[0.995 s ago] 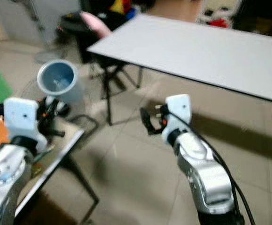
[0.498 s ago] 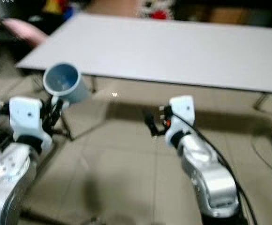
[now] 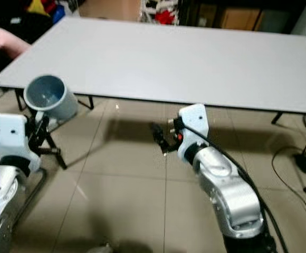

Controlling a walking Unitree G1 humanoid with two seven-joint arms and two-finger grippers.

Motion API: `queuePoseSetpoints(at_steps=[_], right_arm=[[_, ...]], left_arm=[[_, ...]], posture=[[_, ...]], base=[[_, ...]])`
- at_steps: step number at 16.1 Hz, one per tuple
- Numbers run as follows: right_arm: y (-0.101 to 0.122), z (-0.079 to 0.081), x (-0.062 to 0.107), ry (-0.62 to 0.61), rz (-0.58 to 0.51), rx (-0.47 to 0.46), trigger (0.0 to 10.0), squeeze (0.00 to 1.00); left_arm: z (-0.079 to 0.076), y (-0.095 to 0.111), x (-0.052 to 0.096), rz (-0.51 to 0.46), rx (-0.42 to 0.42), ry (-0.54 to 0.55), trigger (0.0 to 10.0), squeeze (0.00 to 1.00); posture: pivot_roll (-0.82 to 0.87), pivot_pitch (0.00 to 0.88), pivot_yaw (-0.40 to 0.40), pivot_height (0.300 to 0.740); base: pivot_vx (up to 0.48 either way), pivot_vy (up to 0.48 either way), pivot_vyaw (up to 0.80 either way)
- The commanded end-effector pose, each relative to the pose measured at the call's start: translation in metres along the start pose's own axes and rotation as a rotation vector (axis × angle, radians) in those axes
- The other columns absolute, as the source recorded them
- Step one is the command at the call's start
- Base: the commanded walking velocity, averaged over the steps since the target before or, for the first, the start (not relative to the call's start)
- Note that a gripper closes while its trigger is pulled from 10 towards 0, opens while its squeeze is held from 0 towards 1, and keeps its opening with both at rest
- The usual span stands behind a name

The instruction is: Setting the table

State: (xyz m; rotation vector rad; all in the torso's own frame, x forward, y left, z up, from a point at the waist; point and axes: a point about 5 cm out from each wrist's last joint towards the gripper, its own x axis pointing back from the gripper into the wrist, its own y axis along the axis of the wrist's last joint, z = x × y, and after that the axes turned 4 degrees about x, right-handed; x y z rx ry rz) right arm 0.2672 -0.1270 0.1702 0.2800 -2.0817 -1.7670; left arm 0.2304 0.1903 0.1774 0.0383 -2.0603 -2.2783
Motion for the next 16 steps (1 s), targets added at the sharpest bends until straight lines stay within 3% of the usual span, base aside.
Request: queuePoseSetpoints(at_steps=[1,4,6,16], right_arm=[[0.0008,-0.0015,0.0007,0.002,0.0,0.024,10.0,0.0],[0.0018,0.0007,-0.0008,0.006,-0.011,0.017,10.0,0.0],[0.002,-0.0014,-0.0016,-0.016,-0.018,-0.022,10.0,0.0],[0.0012,-0.004,0.0023,-0.031,-0.018,-0.032,10.0,0.0]], left_arm=[[-0.0034,0.0046,0.0013,-0.017,0.001,-0.013,10.0,0.0],[-0.0031,0.0063,-0.0001,-0.018,-0.002,-0.022,10.0,0.0],[-0.0036,0.0074,-0.0027,-0.021,0.0,-0.035,10.0,0.0],[-0.0101,0.0042,-0.0047,-0.007,0.031,-0.058,10.0,0.0]], posture=[[-0.04,0.069,0.016,0.74],[-0.04,0.067,0.017,0.74],[-0.04,0.066,0.027,0.74],[-0.05,0.065,0.039,0.74]], base=[[0.341,0.0,0.0],[0.345,0.0,0.77],[0.345,0.0,0.0],[0.345,0.0,0.0]])
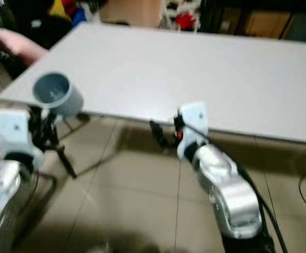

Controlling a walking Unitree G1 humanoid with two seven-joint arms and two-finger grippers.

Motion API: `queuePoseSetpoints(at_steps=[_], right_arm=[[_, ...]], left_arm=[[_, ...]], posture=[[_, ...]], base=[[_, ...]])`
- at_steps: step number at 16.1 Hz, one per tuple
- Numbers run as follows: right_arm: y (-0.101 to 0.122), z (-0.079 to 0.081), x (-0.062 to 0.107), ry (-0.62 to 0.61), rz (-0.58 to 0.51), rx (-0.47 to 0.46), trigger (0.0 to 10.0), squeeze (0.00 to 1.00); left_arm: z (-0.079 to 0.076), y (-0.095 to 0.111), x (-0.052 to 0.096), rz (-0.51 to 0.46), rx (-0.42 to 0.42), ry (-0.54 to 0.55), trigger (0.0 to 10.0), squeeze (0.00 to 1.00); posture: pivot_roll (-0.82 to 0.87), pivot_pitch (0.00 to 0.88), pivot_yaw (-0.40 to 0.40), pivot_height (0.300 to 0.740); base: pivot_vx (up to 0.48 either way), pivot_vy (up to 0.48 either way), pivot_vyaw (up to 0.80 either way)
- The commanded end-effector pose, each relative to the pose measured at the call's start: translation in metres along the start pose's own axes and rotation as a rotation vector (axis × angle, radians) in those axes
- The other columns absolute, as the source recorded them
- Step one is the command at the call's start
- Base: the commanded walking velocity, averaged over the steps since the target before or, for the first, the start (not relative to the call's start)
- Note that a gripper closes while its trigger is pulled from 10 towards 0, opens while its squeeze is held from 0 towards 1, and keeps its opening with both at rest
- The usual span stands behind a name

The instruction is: Setting the table

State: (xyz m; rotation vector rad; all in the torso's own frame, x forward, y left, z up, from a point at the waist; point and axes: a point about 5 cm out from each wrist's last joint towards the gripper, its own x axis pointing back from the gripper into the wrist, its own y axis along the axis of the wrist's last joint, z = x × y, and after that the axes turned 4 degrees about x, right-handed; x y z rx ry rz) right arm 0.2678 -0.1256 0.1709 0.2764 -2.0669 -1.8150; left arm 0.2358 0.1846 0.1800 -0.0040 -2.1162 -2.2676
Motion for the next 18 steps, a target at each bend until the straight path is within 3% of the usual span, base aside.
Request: queuePoseSetpoints(at_steps=[1,18], right_arm=[[0.0009,-0.0046,0.0032,-0.013,-0.004,-0.001,10.0,0.0],[0.0032,-0.0011,-0.0001,0.004,-0.025,-0.012,10.0,0.0]], left_arm=[[-0.004,0.0004,0.0005,-0.002,0.001,-0.015,10.0,0.0],[-0.0003,0.0,-0.0003,-0.001,-0.009,-0.011,10.0,0.0]], posture=[[-0.05,0.063,0.037,0.74],[-0.04,0.049,0.039,0.74]], base=[[0.341,0.0,0.0],[0.343,0.0,0.0]])
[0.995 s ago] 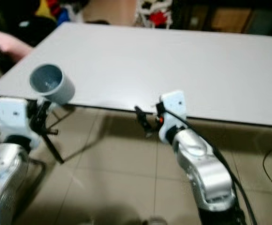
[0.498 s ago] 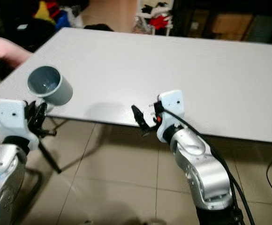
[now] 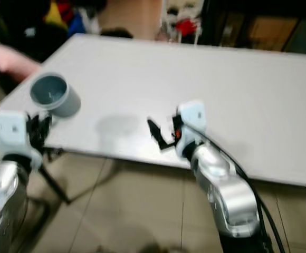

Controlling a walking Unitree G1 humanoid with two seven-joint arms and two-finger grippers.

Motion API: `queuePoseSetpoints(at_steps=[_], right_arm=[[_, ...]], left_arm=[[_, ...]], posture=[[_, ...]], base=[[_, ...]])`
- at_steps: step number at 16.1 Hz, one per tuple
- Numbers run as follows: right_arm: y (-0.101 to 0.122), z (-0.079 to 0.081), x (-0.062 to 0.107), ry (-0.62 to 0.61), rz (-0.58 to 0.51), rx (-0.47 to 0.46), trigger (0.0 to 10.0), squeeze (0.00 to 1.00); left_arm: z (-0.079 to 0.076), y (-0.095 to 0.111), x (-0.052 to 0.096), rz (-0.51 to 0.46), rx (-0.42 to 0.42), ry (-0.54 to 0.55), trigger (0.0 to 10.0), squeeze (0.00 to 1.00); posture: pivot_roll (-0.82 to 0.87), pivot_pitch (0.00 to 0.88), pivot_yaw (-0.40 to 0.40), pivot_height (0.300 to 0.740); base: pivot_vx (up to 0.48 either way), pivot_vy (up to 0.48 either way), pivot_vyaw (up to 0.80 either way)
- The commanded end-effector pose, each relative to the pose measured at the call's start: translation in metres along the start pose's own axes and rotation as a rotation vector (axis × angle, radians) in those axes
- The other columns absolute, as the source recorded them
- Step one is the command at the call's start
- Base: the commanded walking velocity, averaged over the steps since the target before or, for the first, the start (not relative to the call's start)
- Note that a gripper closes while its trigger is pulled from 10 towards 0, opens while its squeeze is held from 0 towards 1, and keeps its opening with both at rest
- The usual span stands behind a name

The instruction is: Setting the table

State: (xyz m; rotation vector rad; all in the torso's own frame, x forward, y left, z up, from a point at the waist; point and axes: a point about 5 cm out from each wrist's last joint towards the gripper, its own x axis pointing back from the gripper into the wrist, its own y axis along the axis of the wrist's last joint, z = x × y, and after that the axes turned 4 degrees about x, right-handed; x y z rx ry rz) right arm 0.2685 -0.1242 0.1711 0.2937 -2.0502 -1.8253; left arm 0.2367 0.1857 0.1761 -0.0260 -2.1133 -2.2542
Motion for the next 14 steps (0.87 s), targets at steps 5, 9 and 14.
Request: queuePoseSetpoints(at_steps=[5,9,14], right_arm=[[0.001,-0.002,0.001,-0.005,-0.006,-0.017,10.0,0.0],[0.004,-0.002,-0.002,0.006,-0.024,-0.002,10.0,0.0],[0.003,0.005,-0.003,0.046,-0.022,0.005,10.0,0.0]], left_arm=[[-0.002,0.004,-0.001,-0.018,-0.016,-0.019,10.0,0.0],[0.001,0.004,-0.006,-0.021,-0.025,-0.011,10.0,0.0],[0.007,0.003,-0.011,-0.016,-0.043,-0.008,10.0,0.0]], posture=[[-0.05,0.04,0.046,0.74],[-0.05,0.03,0.049,0.74],[-0.05,0.013,0.06,0.74]], base=[[0.343,0.0,-0.42],[0.34,0.0,-0.15],[0.338,0.0,0.0]])
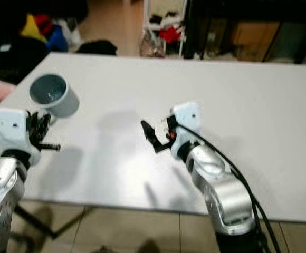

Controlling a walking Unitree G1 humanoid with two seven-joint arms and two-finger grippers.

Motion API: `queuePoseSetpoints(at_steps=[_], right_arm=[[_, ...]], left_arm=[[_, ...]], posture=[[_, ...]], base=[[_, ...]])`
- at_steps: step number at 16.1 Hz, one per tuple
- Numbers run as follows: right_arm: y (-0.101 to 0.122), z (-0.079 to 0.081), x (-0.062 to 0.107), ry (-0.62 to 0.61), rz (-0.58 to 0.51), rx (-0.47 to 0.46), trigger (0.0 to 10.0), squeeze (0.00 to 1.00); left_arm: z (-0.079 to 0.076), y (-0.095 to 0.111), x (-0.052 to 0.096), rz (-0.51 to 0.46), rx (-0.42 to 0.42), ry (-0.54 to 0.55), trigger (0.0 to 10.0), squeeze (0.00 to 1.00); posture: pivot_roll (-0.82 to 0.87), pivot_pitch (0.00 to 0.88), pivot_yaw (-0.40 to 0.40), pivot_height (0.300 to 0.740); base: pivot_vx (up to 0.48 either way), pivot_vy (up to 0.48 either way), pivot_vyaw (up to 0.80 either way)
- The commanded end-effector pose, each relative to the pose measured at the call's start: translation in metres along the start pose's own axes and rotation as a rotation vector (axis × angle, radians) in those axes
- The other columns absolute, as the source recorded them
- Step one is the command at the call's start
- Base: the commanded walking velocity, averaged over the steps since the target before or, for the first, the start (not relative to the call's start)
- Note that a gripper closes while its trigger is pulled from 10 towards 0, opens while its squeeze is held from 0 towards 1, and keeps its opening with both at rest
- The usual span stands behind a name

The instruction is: Setting the table

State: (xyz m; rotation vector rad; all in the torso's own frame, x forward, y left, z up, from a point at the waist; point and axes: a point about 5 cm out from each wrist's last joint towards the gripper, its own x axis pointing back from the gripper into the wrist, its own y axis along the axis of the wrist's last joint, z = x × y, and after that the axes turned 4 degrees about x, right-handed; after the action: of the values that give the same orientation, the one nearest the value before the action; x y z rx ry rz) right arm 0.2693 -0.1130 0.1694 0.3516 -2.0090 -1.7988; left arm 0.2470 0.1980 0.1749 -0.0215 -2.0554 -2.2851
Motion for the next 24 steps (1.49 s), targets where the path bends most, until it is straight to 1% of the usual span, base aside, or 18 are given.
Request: queuePoseSetpoints(at_steps=[1,3,4,5,6,7,8,9,11,12,13,15,16,17,19,20,21,24], right_arm=[[0.002,-0.004,0.003,-0.008,-0.011,0.008,10.0,0.0],[0.0,-0.003,0.003,0.007,0.004,0.017,10.0,0.0],[0.0,-0.002,0.002,0.029,0.008,0.025,10.0,0.0],[0.0,-0.002,0.002,0.04,0.009,0.03,10.0,0.0],[0.001,-0.002,0.001,0.055,0.01,0.045,10.0,0.0],[0.001,-0.001,0.001,0.059,0.01,0.049,10.0,0.0],[0.001,-0.002,0.0,0.067,0.01,0.061,10.0,0.0],[0.001,-0.002,0.0,0.071,0.013,0.073,10.0,0.0],[0.0,-0.003,0.0,0.082,0.023,0.09,10.0,0.0],[0.0,-0.003,0.0,0.082,0.023,0.09,10.0,0.0],[-0.001,-0.002,0.001,0.103,0.034,0.107,10.0,0.0],[-0.003,-0.001,0.003,0.115,0.051,0.12,10.0,0.0],[-0.004,-0.002,0.003,0.111,0.062,0.119,10.0,0.0],[-0.004,-0.002,0.005,0.106,0.075,0.101,10.0,0.0],[-0.004,0.0,0.008,0.125,0.082,0.11,10.0,0.0],[-0.003,0.001,0.009,0.133,0.083,0.116,10.0,0.0],[-0.004,0.004,0.015,0.166,0.091,0.148,10.0,0.0],[-0.005,0.01,0.023,0.247,0.108,0.172,10.0,0.0]], left_arm=[[-0.004,0.004,-0.003,-0.023,-0.012,-0.033,10.0,0.0],[-0.003,-0.001,-0.011,-0.005,-0.025,-0.056,10.0,0.0],[-0.001,-0.006,-0.022,0.018,-0.035,-0.06,10.0,0.0],[0.001,-0.007,-0.027,0.028,-0.038,-0.059,10.0,0.0],[0.004,-0.009,-0.039,0.043,-0.053,-0.074,10.0,0.0],[0.005,-0.01,-0.044,0.053,-0.062,-0.073,10.0,0.0],[0.007,-0.011,-0.056,0.076,-0.086,-0.082,10.0,0.0],[0.005,-0.013,-0.067,0.097,-0.11,-0.107,10.0,0.0],[0.002,-0.016,-0.08,0.136,-0.133,-0.133,10.0,0.0],[0.002,-0.016,-0.08,0.136,-0.133,-0.133,10.0,0.0],[-0.003,-0.022,-0.093,0.185,-0.115,-0.17,10.0,0.0],[-0.009,-0.028,-0.104,0.219,-0.099,-0.201,10.0,0.0],[-0.011,-0.031,-0.108,0.235,-0.07,-0.203,10.0,0.0],[-0.014,-0.037,-0.116,0.267,-0.019,-0.193,10.0,0.0],[-0.019,-0.045,-0.121,0.319,0.038,-0.205,10.0,0.0],[-0.02,-0.048,-0.122,0.334,0.037,-0.209,10.0,0.0],[-0.021,-0.052,-0.125,0.356,0.019,-0.197,10.0,0.0],[-0.02,-0.053,-0.126,0.375,0.033,-0.194,10.0,0.0]], posture=[[-0.05,0.011,0.064,0.74],[-0.05,0.006,0.073,0.74],[-0.05,0.001,0.084,0.74],[-0.05,0.0,0.086,0.74],[-0.06,0.0,0.096,0.74],[-0.06,0.0,0.1,0.74],[-0.06,0.0,0.108,0.74],[-0.06,0.0,0.112,0.74],[-0.07,0.0,0.119,0.74],[-0.07,0.0,0.119,0.74],[-0.08,0.0,0.126,0.74],[-0.09,0.009,0.13,0.74],[-0.1,0.016,0.128,0.74],[-0.1,0.034,0.128,0.74],[-0.12,0.057,0.129,0.74],[-0.12,0.057,0.129,0.74],[-0.14,0.077,0.127,0.74],[-0.15,0.089,0.128,0.74]], base=[[0.33,0.0,0.0],[0.328,0.0,0.0],[0.0,0.0,0.0],[0.0,0.0,0.0],[0.0,0.0,0.0],[0.0,0.0,0.0],[0.0,0.0,0.0],[0.0,0.0,0.0],[0.0,0.0,0.0],[0.0,0.0,0.0],[0.0,0.0,0.0],[0.0,0.0,0.0],[0.0,0.0,0.0],[0.0,0.0,0.0],[0.0,0.0,0.0],[0.0,0.0,0.0],[0.0,0.0,0.0],[0.0,0.0,0.0]])
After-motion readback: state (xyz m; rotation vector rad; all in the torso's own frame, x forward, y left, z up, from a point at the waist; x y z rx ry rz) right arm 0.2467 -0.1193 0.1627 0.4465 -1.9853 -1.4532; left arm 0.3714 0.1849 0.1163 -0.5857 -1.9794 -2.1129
